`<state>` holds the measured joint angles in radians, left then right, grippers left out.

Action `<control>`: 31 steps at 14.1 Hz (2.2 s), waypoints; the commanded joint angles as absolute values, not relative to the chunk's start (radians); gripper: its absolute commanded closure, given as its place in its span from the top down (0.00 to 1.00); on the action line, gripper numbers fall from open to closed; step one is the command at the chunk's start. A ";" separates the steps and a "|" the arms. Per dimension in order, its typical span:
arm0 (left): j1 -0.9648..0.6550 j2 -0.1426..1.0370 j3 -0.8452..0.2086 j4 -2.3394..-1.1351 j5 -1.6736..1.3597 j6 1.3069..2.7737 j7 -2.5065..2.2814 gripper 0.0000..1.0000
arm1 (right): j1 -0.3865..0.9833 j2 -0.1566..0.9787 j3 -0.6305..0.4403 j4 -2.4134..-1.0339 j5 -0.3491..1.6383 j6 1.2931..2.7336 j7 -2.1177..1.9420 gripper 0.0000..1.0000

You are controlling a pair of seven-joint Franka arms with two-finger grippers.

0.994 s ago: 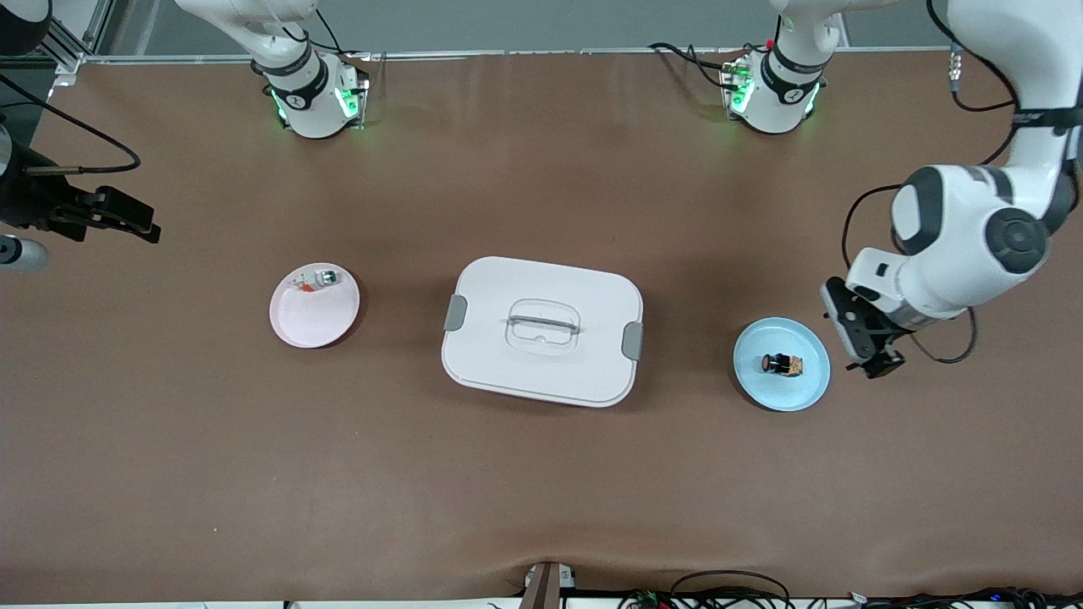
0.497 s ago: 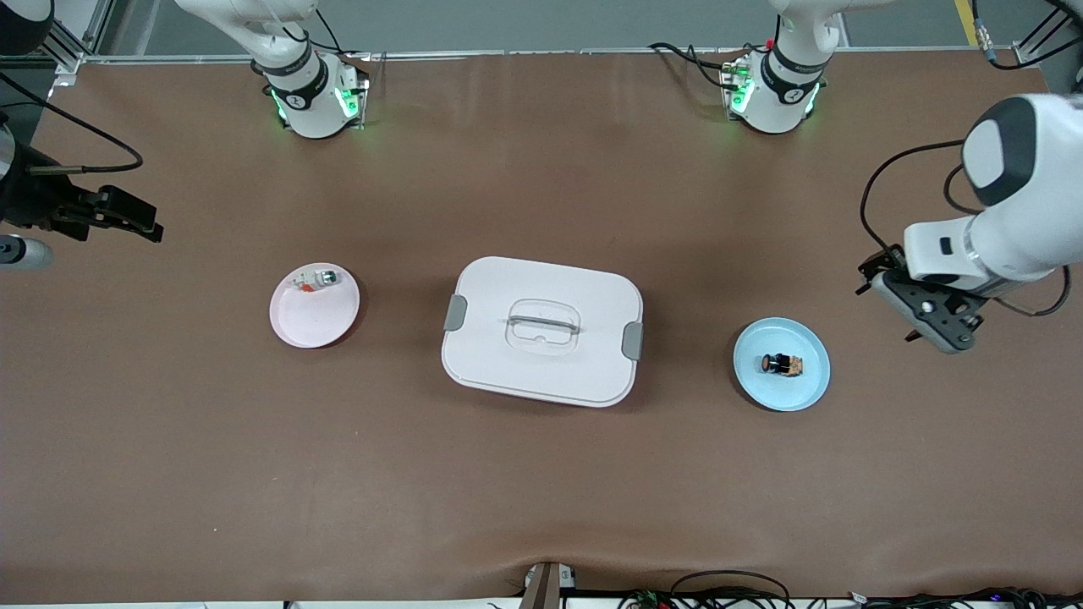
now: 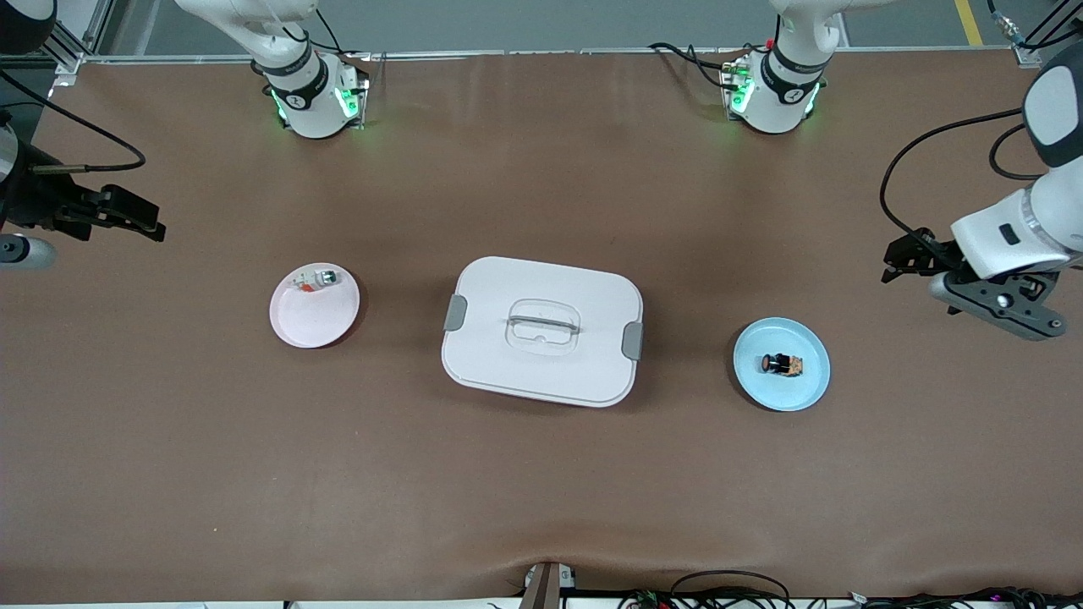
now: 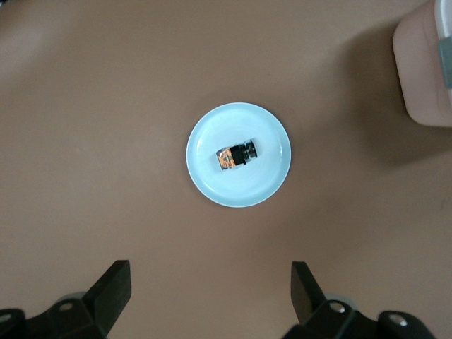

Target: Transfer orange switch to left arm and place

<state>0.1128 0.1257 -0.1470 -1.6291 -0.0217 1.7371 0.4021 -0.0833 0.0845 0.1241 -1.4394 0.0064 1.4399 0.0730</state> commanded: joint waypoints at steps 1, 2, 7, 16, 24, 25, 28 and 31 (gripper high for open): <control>0.126 0.106 -0.146 -1.589 -0.023 1.663 0.274 1.00 | -0.098 0.055 0.132 -1.465 0.021 1.443 0.080 1.00; 0.127 0.095 -0.146 -1.591 -0.018 1.649 0.229 1.00 | -0.098 0.055 0.132 -1.465 0.021 1.442 0.080 1.00; 0.127 0.064 -0.144 -1.588 -0.006 1.568 0.055 1.00 | -0.100 0.049 0.130 -1.463 0.023 1.454 0.080 1.00; 0.123 0.089 -0.153 -1.479 0.075 1.556 0.048 1.00 | -0.094 0.028 0.137 -1.465 0.049 1.496 0.245 1.00; 0.127 -0.063 -0.155 -1.659 0.020 1.635 0.041 1.00 | -0.100 0.025 0.129 -1.465 0.048 1.514 0.138 1.00; 0.129 -0.069 -0.155 -1.667 0.014 1.634 0.041 1.00 | -0.100 0.018 0.129 -1.465 0.048 1.513 0.138 1.00; 0.127 -0.078 -0.155 -1.660 -0.018 1.589 0.014 1.00 | -0.100 0.015 0.129 -1.467 0.046 1.511 0.138 1.00; 0.127 -0.083 -0.156 -1.655 -0.020 1.574 0.009 1.00 | -0.100 0.015 0.129 -1.467 0.046 1.514 0.137 1.00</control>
